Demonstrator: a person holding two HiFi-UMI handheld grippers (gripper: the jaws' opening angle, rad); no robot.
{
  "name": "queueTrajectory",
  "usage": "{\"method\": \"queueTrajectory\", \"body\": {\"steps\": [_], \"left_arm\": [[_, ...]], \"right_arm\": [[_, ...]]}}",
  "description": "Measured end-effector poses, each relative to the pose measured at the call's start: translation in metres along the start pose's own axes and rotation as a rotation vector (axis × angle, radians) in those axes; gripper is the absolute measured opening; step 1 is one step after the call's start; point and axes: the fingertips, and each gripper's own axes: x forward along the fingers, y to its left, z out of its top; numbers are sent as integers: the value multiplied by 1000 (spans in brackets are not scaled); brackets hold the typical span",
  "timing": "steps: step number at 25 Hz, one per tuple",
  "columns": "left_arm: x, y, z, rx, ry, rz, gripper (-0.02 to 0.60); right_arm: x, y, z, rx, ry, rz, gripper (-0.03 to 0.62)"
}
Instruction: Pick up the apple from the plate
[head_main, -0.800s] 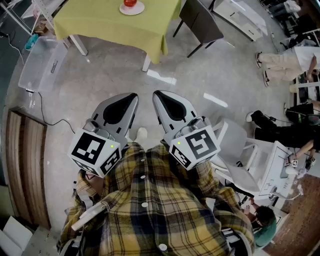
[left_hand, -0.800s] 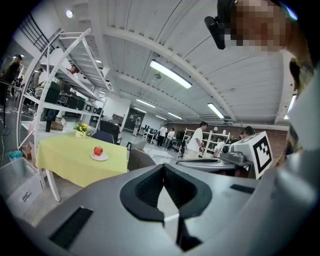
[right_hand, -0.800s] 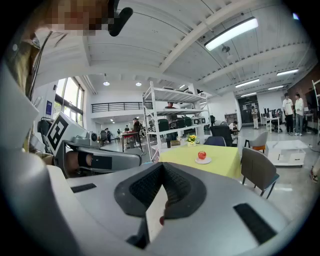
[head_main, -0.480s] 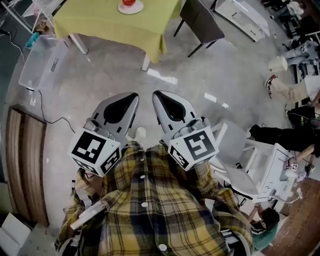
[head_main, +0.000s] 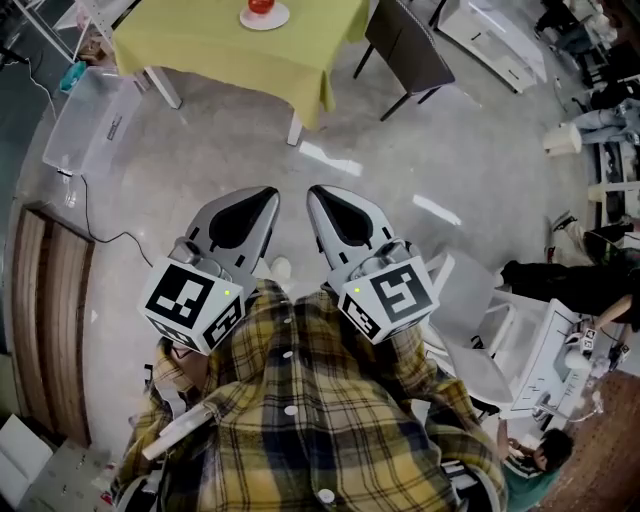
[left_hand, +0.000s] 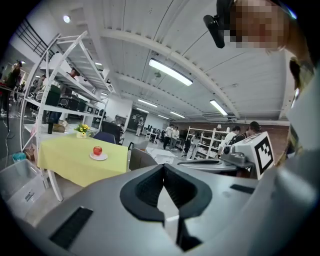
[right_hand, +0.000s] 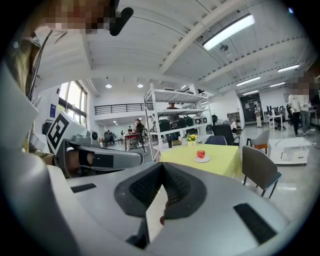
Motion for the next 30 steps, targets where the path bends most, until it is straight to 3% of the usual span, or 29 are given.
{"method": "queueTrajectory", "body": {"steps": [10, 30], "left_arm": [[13, 34, 4, -20, 6, 10, 8], [28, 210, 75, 26, 14, -69, 8]], "right_arm": [[34, -9, -3, 17, 36, 24, -3], [213, -23, 44, 34, 25, -77, -3]]}}
